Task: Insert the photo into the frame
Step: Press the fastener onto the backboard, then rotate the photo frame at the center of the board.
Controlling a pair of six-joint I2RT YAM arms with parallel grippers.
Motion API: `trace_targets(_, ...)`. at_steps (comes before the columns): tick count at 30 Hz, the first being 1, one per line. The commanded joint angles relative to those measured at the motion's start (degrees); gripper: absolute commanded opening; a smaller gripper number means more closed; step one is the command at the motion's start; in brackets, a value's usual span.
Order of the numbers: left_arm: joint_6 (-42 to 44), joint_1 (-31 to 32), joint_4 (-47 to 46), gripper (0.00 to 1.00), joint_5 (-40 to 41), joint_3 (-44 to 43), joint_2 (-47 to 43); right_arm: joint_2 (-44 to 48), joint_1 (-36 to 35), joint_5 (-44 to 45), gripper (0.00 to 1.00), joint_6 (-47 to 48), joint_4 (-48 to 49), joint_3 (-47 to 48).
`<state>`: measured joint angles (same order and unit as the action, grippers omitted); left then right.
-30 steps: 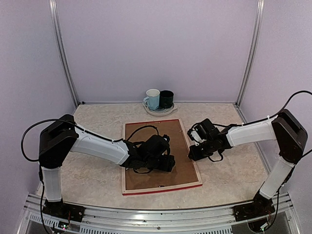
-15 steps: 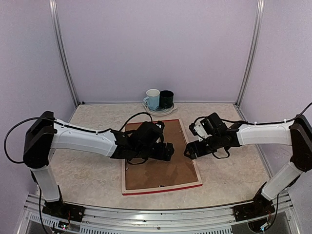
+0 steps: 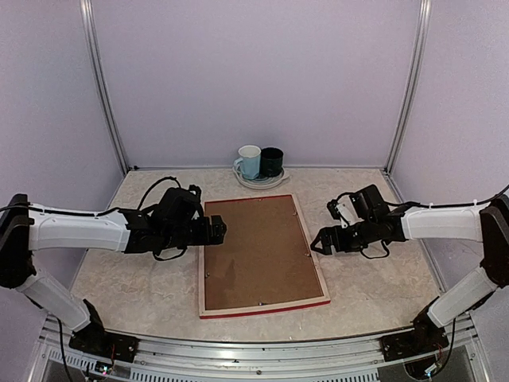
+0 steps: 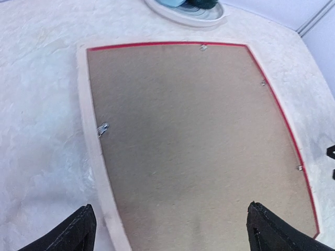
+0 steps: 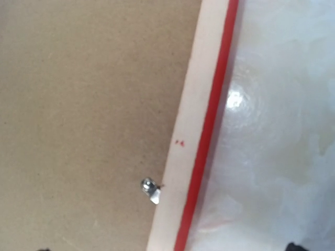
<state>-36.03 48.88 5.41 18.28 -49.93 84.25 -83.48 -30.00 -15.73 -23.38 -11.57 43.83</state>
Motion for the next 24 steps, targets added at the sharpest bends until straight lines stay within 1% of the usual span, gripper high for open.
trace_targets(1, -2.42, -3.36, -3.19, 0.99, -3.61, 4.19, -0.23, -1.01, 0.94, -3.6, 0.97, -1.11, 3.21, -1.0)
trace_targets(8, -3.43, -7.48, -9.72, 0.99, -9.51, 6.8, 4.76, -3.51, 0.91, -6.54, 0.97, -0.89, 4.88, -1.95)
trace_targets(15, -2.73, -8.45, -13.27, 0.99, -11.89, 5.65, 9.83, -5.88, 0.91, -8.86, 0.98, -0.36, 6.45, -2.61)
trace_targets(24, -2.97, -8.59, -14.72, 0.99, -14.0, 4.36, 14.23, -8.63, 0.82, -11.72, 0.98, 0.02, 8.07, -3.3)
